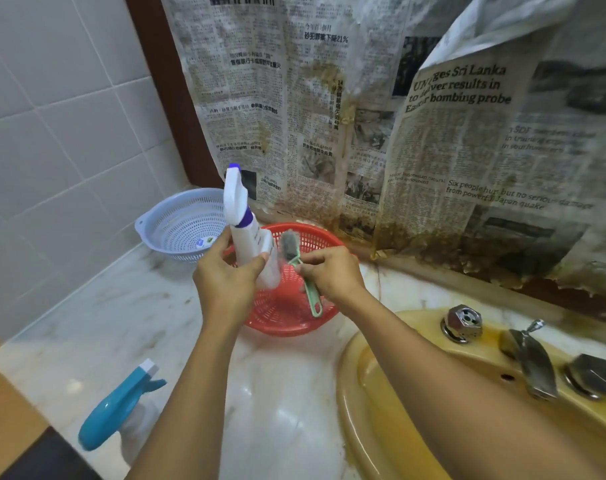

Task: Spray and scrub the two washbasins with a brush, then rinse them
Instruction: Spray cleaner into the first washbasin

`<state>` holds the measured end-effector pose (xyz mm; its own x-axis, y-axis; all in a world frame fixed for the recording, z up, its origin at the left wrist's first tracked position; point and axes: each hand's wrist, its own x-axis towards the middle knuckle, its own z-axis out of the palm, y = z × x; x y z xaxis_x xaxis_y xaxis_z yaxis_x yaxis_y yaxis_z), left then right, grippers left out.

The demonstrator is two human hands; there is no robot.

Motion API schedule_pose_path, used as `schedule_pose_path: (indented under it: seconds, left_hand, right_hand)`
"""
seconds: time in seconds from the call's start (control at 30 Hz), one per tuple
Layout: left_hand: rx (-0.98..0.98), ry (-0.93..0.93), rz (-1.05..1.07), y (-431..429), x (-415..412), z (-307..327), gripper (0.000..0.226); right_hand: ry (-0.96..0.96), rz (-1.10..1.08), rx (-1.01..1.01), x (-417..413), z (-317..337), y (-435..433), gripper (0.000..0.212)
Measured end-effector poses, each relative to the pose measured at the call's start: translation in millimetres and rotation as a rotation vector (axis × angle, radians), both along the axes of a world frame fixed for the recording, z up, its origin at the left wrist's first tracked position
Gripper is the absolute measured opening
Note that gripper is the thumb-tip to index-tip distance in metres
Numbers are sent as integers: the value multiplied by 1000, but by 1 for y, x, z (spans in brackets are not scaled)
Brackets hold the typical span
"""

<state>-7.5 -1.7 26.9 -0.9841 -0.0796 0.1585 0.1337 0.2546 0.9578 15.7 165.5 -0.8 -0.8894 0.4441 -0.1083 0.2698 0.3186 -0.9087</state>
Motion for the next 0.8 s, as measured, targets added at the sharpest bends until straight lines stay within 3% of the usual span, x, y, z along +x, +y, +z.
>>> schedule_pose_path:
  seconds: [0.1,0.3,0.4,0.53,0.8]
  left_hand:
    - [-8,18,-27,-14,44,25,52]
    - [-68,-64,-64,-49,141,21,59]
    - [-96,-142,-34,-66,180,-6,63]
    - [-72,-205,-28,-87,211,-39,50]
    - [-110,-272,-53,-99,226,-70,56]
  right_hand:
    - [24,-27,-113,47,15,-10,12]
    - [-27,26,-108,148,10,-39,11]
    - [-97,78,10,185,-21,-55,12]
    - [-200,198,262,223,-59,-76,21]
    - [-333,289,598,242,-109,-97,20]
